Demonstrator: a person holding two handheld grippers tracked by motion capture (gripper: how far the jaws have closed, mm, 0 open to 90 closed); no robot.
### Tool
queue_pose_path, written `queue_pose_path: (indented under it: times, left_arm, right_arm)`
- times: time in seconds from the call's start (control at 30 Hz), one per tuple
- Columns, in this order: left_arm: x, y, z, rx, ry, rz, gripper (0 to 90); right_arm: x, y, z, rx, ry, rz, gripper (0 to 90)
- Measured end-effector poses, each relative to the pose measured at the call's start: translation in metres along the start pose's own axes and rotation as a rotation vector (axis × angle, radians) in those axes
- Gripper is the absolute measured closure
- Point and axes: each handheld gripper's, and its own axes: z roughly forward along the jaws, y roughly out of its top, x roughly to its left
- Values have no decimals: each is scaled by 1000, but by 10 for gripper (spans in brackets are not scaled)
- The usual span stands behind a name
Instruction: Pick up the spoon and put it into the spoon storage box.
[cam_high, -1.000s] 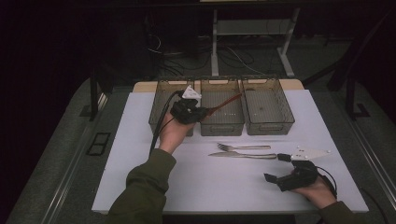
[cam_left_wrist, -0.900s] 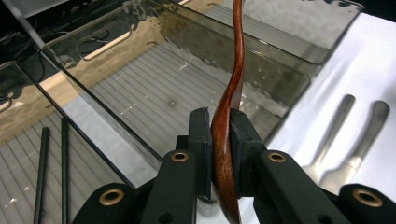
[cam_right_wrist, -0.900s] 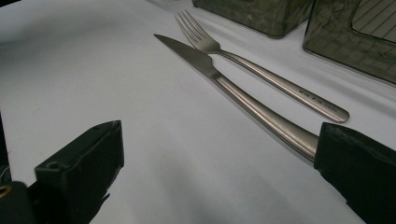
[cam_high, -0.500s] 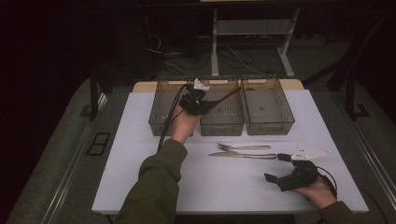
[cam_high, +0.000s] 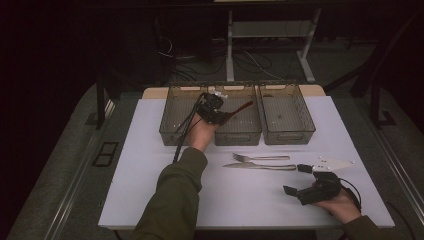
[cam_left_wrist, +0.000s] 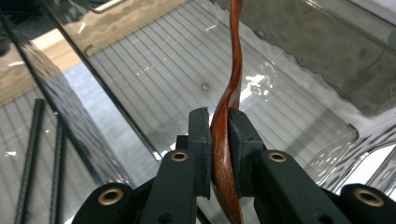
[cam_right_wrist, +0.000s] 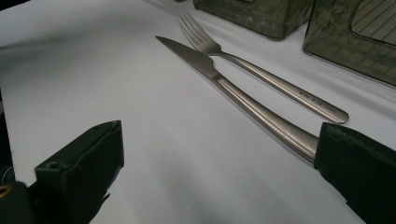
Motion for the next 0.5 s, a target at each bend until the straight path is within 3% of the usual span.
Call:
queue_pose_path:
  times: [0.17,0.5]
  left_arm:
    - [-2,0,1,-5,-4,6,716]
    - [-4,0,-12,-76,-71,40,551]
  right_arm:
    - [0,0,0,-3,2,-1,9]
    - [0,0,-1,-3,2,1,9]
